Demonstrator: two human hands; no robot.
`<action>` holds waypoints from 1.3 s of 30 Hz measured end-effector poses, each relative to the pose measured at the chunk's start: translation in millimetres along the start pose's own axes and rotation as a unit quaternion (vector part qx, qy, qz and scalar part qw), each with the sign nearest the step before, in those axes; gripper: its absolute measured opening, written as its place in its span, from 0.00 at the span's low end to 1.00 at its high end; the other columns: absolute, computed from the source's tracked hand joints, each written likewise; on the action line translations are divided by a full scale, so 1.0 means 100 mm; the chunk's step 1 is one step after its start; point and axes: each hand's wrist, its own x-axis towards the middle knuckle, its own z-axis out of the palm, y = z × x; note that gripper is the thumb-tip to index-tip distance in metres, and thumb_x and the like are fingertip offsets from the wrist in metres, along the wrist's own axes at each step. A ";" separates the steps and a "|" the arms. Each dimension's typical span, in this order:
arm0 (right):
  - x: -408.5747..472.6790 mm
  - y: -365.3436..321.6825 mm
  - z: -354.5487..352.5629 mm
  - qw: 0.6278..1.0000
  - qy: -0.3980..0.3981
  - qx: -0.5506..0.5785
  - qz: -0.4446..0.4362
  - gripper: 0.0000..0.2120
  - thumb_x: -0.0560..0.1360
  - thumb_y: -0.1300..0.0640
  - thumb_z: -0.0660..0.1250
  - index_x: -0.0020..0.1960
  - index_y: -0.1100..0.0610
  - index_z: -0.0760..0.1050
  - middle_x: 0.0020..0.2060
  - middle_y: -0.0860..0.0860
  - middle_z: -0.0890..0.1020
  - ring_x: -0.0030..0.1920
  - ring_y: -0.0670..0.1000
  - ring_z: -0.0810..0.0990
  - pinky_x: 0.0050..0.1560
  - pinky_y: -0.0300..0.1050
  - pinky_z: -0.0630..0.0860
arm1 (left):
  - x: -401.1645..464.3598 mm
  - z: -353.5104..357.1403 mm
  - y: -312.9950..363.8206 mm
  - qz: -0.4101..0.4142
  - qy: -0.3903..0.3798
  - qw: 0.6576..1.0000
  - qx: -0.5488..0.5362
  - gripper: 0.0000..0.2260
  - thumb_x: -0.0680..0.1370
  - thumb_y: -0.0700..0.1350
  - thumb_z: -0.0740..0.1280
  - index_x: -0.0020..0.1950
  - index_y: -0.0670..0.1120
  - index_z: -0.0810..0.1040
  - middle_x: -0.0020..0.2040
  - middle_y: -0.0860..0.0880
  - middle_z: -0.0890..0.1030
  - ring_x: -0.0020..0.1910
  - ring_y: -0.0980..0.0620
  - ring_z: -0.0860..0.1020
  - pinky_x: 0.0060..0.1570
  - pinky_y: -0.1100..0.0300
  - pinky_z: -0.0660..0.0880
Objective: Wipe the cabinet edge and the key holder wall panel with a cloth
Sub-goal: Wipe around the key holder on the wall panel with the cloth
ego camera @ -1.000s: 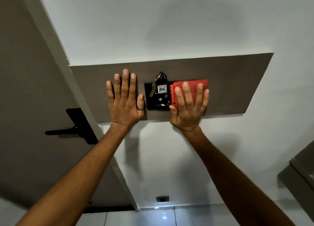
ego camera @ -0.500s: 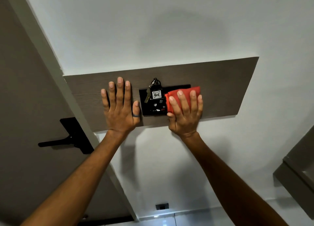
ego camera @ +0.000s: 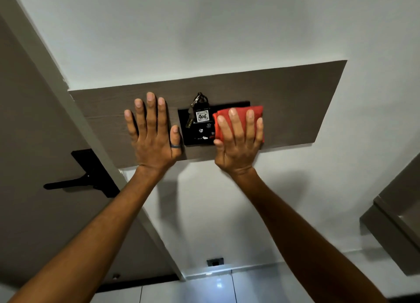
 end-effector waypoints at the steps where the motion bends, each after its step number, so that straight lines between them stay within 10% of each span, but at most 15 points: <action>1: -0.10 0.07 -0.06 1.000 -0.012 0.003 -0.027 0.22 0.85 0.45 0.50 0.73 0.51 0.71 0.72 0.53 0.73 0.77 0.62 0.64 0.79 0.62 0.62 | -0.02 -0.01 0.00 0.003 0.000 1.000 -0.002 0.29 0.85 0.52 0.53 0.83 0.42 0.53 0.82 0.41 0.58 0.84 0.46 0.44 0.82 0.43 0.44; 6: 0.18 0.11 -0.06 1.000 -0.003 -0.009 -0.017 0.23 0.85 0.46 0.51 0.75 0.50 0.72 0.74 0.52 0.73 0.79 0.60 0.65 0.81 0.60 0.60 | 0.03 -0.03 0.02 0.013 0.008 1.000 0.009 0.30 0.84 0.52 0.53 0.84 0.43 0.51 0.85 0.48 0.44 0.84 0.46 0.43 0.83 0.44 0.43; 39: -0.04 0.04 0.05 1.000 0.023 0.014 -0.003 0.23 0.86 0.44 0.48 0.74 0.50 0.72 0.72 0.53 0.74 0.81 0.58 0.62 0.81 0.61 0.60 | -0.01 0.03 -0.02 0.004 0.012 1.000 0.019 0.30 0.84 0.54 0.53 0.84 0.44 0.52 0.85 0.49 0.45 0.84 0.46 0.45 0.83 0.43 0.45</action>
